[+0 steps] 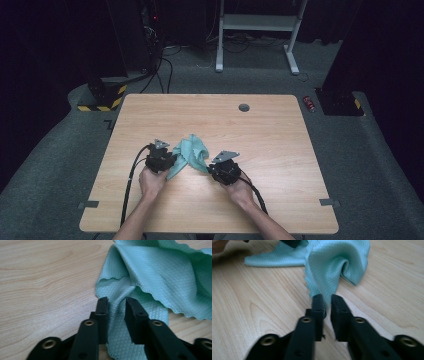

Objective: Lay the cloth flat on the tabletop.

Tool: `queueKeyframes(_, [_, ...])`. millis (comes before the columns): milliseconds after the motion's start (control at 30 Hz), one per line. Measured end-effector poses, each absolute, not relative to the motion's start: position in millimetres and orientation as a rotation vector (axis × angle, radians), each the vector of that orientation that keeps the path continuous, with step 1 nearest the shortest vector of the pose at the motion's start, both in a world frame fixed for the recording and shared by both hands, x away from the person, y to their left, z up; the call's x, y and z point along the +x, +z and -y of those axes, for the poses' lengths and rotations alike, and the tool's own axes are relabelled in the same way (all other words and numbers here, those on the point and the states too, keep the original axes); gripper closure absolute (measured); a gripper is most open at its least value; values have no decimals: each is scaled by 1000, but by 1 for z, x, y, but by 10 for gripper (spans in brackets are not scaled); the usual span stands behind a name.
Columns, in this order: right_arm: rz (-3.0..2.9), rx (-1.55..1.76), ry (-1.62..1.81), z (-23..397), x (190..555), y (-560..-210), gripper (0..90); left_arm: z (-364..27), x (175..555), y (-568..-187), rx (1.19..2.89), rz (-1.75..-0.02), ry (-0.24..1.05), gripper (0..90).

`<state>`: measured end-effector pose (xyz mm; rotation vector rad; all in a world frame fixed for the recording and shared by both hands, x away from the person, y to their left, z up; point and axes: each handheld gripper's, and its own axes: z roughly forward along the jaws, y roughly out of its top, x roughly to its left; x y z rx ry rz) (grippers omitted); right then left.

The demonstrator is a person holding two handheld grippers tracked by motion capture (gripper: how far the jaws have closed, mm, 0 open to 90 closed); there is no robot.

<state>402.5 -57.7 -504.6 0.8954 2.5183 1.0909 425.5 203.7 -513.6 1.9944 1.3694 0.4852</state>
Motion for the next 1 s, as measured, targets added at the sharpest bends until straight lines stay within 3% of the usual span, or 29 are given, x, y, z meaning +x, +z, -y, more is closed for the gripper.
queueKeyframes(167, [-2486,893,1085,63,401,-502,900,-202,426,-513,2008,-1337,470,874])
queueKeyframes(400, [-2388,1009,1067,101,412,-490,900,-201,424,-512,2008,-1288,435,888])
queueKeyframes(800, [-2279,1244,922,158,436,-503,897,-186,401,-497,2085,-1048,358,888])
queueKeyframes(900, [-2266,1264,929,160,436,-502,783,-181,394,-495,2099,-1002,320,854])
queueKeyframes(1000, [-2253,1194,964,153,425,-492,716,-176,388,-490,2094,-958,286,752])
